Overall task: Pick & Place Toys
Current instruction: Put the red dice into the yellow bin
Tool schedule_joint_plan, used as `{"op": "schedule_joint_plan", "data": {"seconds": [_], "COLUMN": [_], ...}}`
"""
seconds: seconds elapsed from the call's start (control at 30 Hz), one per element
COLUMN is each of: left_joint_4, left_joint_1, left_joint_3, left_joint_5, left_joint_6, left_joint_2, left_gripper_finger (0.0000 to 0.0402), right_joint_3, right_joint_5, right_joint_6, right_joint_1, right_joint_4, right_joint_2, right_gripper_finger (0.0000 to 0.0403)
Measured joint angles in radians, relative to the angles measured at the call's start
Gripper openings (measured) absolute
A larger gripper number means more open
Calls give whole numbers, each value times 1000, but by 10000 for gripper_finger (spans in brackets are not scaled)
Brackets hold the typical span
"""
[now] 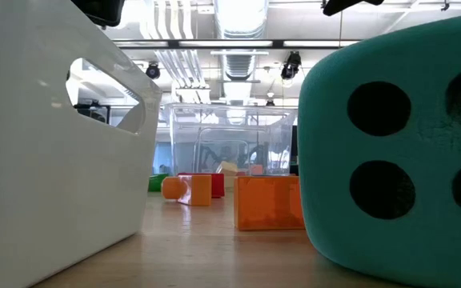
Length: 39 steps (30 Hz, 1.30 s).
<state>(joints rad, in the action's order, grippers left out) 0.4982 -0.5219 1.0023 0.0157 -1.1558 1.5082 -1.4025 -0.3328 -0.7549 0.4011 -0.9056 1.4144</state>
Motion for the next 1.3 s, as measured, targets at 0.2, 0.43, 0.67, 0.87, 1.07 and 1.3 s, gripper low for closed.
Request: {"op": "schedule_joint_plan", "data": {"seconds": [0.2, 0.43, 0.67, 0.87, 1.07, 1.3], "left_joint_4": [3, 206, 490, 527, 528, 582], "left_joint_1": [5, -93, -235, -290, -292, -291], "left_joint_3": [0, 89, 158, 157, 156, 141], "left_joint_5": [42, 75, 82, 90, 90, 90], "left_joint_6": [2, 231, 404, 474, 557, 648], "left_joint_2": [-9, -19, -20, -21, -21, -21], "left_gripper_finger": [8, 14, 27, 118, 251, 382], "right_joint_3": [0, 0, 0, 0, 0, 0], "right_joint_5": [0, 0, 0, 0, 0, 0], "right_joint_6": [-28, -19, -4, -4, -4, -3], "right_joint_1": [0, 0, 0, 0, 0, 0], "right_joint_4": [0, -1, -1, -1, -1, -1], "right_joint_2": [0, 0, 0, 0, 0, 0], "right_gripper_finger": [385, 385, 385, 385, 385, 385]}}
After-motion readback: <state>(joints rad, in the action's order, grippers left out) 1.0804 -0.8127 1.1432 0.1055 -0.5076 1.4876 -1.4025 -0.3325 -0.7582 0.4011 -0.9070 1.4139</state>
